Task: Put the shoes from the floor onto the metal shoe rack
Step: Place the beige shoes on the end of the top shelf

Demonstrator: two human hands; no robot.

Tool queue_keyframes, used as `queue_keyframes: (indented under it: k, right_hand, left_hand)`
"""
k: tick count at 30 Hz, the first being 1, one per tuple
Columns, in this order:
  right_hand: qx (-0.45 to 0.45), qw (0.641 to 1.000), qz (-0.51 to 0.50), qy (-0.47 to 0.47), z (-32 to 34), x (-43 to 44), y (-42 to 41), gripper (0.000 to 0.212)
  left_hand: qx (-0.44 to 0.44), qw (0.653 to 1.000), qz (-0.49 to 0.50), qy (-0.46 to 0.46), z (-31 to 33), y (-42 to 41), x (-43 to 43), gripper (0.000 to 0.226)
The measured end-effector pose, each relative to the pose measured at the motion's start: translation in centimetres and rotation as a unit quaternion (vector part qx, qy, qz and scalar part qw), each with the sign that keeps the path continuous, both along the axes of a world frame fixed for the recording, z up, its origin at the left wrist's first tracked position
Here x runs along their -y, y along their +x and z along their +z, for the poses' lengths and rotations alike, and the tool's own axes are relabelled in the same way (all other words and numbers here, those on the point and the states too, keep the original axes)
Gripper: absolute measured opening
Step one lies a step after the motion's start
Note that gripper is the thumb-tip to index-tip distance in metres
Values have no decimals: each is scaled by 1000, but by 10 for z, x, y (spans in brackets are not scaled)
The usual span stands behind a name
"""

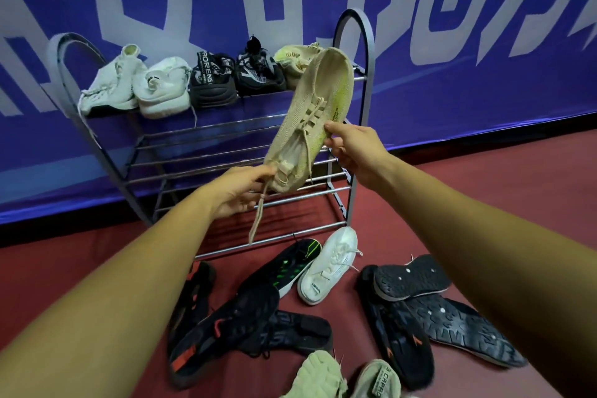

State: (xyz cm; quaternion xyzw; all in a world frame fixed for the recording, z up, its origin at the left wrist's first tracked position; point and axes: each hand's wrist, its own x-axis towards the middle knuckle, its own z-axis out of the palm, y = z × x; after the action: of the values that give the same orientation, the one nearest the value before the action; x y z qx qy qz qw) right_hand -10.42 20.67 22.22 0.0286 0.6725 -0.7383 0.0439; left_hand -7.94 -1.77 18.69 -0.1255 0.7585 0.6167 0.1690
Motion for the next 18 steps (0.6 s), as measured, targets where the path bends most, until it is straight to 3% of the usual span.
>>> queue_keyframes:
  k: [4,8,12,15,18]
  right_hand:
    - [34,999,15,6,-1,2,-1,19]
    - [11,1000,-24,3,2,-2,-5,40]
    - [-35,992,-119,-29,10,-13,-8,28]
    - [-40,995,-88,-6,12,-20,-7,19]
    - [-1,995,-87,-44,13,-24,-8,17]
  left_hand:
    - [-35,996,55,54,-2,0,17,5]
    - [-90,982,137,90,3,6,27,10]
    - [-121,963,215,110,10,7,35,13]
    - [-117,953,243,138,14,8,42,22]
    - [-113,952,229,171,17,8,45,40]
